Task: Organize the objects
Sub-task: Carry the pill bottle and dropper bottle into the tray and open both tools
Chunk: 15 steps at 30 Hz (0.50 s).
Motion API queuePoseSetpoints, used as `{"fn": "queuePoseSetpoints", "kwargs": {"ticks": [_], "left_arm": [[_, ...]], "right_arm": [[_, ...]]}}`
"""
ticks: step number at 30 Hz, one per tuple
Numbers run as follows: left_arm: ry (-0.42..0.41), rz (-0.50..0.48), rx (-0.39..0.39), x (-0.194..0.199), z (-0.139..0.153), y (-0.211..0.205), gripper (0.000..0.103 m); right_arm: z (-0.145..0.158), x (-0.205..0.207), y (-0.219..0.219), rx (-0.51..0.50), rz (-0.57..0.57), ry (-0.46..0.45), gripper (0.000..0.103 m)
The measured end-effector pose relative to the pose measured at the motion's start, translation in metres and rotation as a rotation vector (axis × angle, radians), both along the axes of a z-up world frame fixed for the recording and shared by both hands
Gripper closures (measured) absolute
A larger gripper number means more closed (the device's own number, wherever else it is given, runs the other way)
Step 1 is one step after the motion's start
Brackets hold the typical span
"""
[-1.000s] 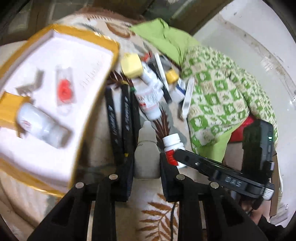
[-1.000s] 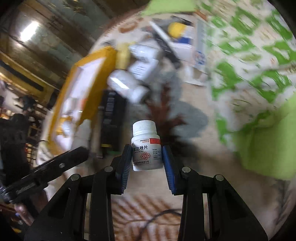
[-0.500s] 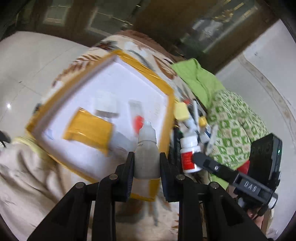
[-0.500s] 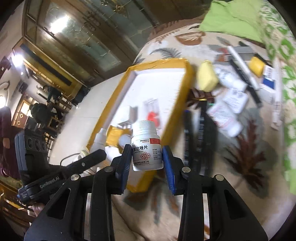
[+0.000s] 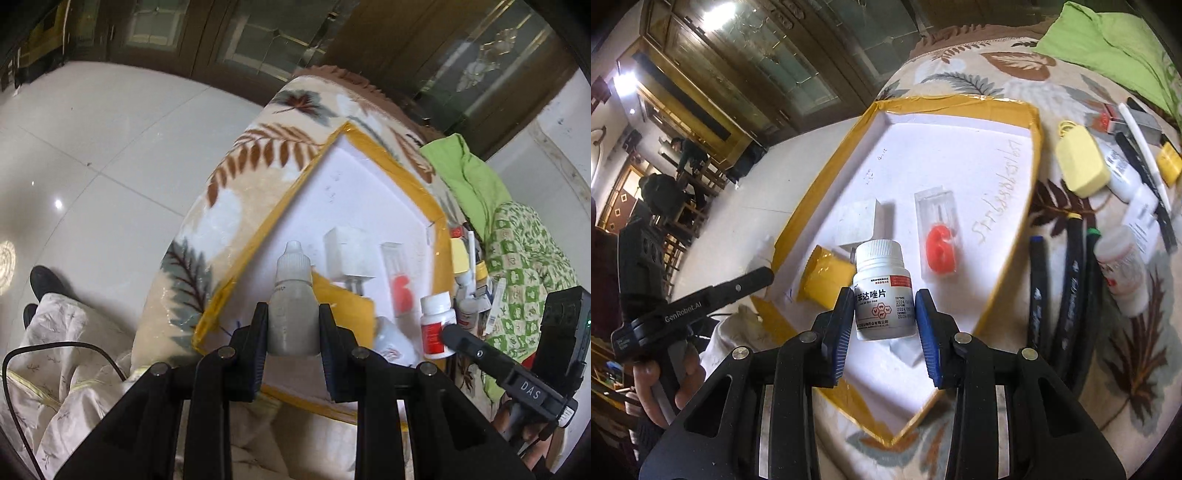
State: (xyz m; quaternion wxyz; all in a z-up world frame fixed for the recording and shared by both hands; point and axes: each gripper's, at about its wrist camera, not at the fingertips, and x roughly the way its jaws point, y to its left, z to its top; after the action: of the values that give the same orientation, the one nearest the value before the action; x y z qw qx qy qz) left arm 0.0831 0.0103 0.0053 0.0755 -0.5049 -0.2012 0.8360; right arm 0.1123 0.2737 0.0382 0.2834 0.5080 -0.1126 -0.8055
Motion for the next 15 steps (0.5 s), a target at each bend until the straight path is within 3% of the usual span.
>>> {"fn": "queuePoseSetpoints", "kwargs": {"ticks": [5, 15], "left_arm": [[0.008, -0.020, -0.053, -0.008, -0.001, 0.006, 0.078], [-0.026, -0.073, -0.059, -0.031, -0.018, 0.016, 0.078]], "right_arm": [[-0.006, -0.008, -0.011, 0.005, 0.000, -0.013, 0.069], [-0.016, -0.021, -0.013, 0.046, -0.013, -0.007, 0.069]]}}
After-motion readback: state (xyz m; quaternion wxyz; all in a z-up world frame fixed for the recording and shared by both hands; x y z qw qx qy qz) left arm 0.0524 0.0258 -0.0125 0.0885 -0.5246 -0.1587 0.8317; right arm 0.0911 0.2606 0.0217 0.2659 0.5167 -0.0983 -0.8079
